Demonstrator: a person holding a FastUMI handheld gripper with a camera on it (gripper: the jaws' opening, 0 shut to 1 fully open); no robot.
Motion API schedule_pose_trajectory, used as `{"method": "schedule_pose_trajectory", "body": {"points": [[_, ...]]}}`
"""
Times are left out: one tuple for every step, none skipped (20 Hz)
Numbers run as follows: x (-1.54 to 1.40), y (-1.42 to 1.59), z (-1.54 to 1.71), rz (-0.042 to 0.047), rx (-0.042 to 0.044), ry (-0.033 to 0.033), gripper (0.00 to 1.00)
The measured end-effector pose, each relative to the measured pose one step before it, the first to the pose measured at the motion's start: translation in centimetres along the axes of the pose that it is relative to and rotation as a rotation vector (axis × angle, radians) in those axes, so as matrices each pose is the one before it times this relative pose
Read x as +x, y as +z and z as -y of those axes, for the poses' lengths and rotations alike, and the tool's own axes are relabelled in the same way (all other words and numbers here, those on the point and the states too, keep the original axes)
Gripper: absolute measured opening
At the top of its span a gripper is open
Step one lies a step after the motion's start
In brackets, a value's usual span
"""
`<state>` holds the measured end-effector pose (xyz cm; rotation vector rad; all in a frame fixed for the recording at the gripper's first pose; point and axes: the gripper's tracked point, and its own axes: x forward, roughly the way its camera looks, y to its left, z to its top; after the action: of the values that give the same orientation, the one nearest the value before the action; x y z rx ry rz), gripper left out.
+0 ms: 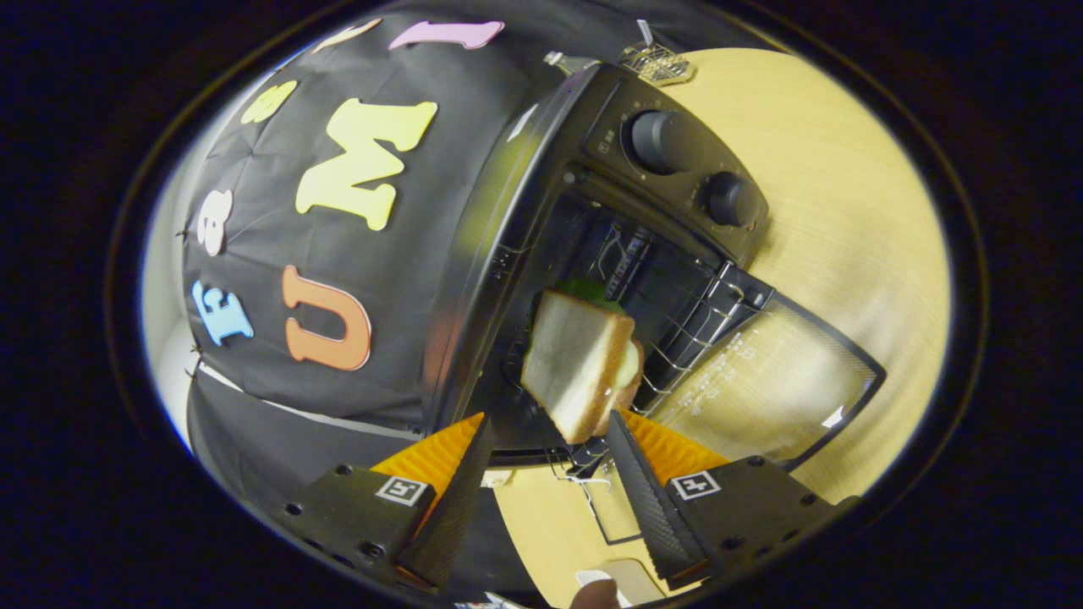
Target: Open the toaster oven, put the food inside, and close the toaster oven door.
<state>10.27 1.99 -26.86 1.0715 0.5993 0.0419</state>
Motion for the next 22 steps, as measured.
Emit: {"method": "schedule_pose_trajectory", "body": {"points": [[-0.652, -0.059, -0.039, 0.00105, -0.02557, -0.00303, 0.90], [-0.584, -0.113, 0.106, -0.00747, -0.02814, -0.00509, 0.90], [-0.711, -0.468, -0.014, -0.01494, -0.03264, -0.00595, 0.90], [-0.777, -0.833, -0.037, -0.01630, -0.03537, -0.00512, 0.90], [-0.818, -0.717, 0.008, -0.02639, -0.04863, -0.00838, 0.90], [-1.042, -0.813, 0.071, -0.01914, -0.05805, -0.01062, 0.90], [-0.896, -0.548, 0.115, -0.00858, -0.06487, -0.01503, 0.93], [-1.129, -0.623, 0.148, -0.00956, -0.06538, -0.01813, 0.94], [-0.965, -0.455, 0.062, -0.00550, -0.05572, -0.01212, 0.94], [-0.735, -0.566, 0.079, -0.00238, -0.05013, -0.01279, 0.94], [-0.818, -0.277, 0.134, 0.00435, -0.05088, -0.01537, 0.94], [-0.765, -0.439, 0.215, -0.00039, -0.05618, -0.02231, 0.94], [-0.620, -0.461, 0.130, -0.00415, -0.04001, -0.01277, 0.94], [-0.723, -0.400, 0.510, -0.01465, -0.03585, -0.01160, 0.94], [-0.325, -0.534, 0.119, -0.01179, -0.02583, -0.01079, 0.94], [-0.385, -0.885, -0.014, -0.01034, -0.03068, -0.01132, 0.94], [-0.184, -0.707, 0.220, -0.01251, -0.03242, -0.01508, 0.94], [-0.019, -0.958, 0.179, -0.01441, -0.02608, -0.01626, 0.94], [0.126, -0.805, 0.345, -0.01437, -0.02393, -0.02106, 0.94], [0.206, -0.936, 0.474, -0.01456, -0.01647, -0.02244, 0.94], [0.223, -0.672, 0.275, -0.01415, -0.01514, -0.01812, 0.94], [0.011, -0.875, -0.272, -0.01246, -0.01529, -0.01858, 0.94]]}}
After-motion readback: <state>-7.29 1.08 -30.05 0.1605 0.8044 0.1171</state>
